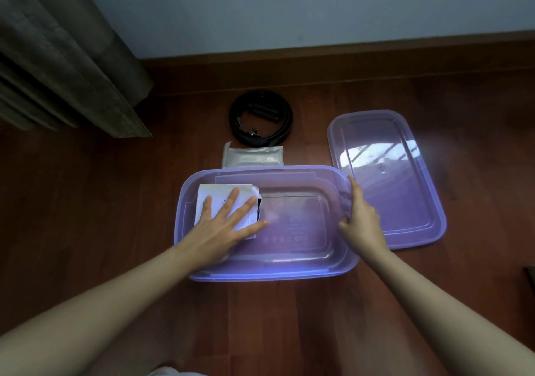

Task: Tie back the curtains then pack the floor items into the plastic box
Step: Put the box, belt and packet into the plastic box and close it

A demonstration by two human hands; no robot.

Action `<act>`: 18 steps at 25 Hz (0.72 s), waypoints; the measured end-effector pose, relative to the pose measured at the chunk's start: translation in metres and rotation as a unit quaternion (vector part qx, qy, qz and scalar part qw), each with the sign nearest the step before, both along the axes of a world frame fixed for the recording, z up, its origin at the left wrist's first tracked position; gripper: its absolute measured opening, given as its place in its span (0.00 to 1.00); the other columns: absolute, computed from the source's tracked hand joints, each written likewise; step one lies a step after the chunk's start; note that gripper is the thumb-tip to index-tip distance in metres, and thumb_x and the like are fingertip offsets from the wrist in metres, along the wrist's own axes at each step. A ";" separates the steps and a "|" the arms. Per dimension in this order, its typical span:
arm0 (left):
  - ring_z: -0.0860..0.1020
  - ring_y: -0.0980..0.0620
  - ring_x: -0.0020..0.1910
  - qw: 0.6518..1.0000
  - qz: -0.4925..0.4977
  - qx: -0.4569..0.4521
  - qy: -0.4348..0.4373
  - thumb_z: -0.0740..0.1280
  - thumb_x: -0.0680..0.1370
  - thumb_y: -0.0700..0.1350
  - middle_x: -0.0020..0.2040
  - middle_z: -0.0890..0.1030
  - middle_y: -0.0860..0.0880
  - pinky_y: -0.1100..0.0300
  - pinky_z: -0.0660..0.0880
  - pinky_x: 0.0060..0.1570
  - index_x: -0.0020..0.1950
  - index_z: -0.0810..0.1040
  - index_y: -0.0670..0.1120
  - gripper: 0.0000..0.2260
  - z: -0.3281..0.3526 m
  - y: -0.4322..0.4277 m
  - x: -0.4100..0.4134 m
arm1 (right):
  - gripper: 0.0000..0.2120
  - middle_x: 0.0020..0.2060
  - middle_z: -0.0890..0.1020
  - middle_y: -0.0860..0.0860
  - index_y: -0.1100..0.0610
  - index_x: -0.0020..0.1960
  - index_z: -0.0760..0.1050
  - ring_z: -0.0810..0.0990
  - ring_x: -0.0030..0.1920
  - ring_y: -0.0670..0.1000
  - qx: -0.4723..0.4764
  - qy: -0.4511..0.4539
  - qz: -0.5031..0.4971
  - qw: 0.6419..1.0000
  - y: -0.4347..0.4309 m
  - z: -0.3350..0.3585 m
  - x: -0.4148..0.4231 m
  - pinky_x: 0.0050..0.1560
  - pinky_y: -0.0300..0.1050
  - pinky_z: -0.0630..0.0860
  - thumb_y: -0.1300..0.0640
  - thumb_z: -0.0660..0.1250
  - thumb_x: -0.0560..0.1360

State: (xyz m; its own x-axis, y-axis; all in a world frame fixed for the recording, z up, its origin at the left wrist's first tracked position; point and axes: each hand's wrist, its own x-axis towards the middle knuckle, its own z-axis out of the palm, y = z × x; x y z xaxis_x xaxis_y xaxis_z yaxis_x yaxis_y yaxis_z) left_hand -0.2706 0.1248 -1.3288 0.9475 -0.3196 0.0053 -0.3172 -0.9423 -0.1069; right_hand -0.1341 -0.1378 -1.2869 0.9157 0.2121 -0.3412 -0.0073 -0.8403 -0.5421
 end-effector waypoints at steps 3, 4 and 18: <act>0.59 0.32 0.70 0.999 0.044 0.012 0.014 0.75 0.62 0.39 0.75 0.57 0.41 0.28 0.70 0.46 0.74 0.57 0.56 0.45 0.003 -0.014 0.005 | 0.42 0.43 0.80 0.63 0.50 0.76 0.52 0.77 0.43 0.66 0.000 -0.002 -0.003 1.000 0.000 -0.002 -0.001 0.39 0.50 0.68 0.71 0.58 0.67; 0.59 0.32 0.70 0.999 0.045 0.017 0.009 0.75 0.62 0.40 0.73 0.59 0.41 0.27 0.70 0.46 0.72 0.61 0.56 0.42 0.006 -0.016 0.008 | 0.42 0.42 0.80 0.62 0.49 0.76 0.52 0.77 0.43 0.66 0.001 -0.001 -0.004 1.000 0.000 -0.001 -0.001 0.39 0.50 0.68 0.71 0.58 0.67; 0.73 0.39 0.57 0.830 0.411 -0.368 0.089 0.57 0.79 0.46 0.65 0.65 0.39 0.55 0.70 0.56 0.65 0.70 0.47 0.15 0.053 0.042 0.192 | 0.42 0.40 0.80 0.61 0.46 0.75 0.54 0.78 0.41 0.65 0.002 -0.004 -0.017 1.000 -0.001 -0.010 0.001 0.38 0.53 0.72 0.70 0.59 0.66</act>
State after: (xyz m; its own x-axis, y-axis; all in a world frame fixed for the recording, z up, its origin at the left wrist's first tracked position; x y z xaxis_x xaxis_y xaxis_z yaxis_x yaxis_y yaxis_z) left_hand -0.0788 0.1671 -1.2761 0.8509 0.4618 -0.2505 0.5149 -0.6382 0.5724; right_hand -0.1328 -0.1387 -1.2973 0.9250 0.1815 -0.3338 -0.0322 -0.8379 -0.5449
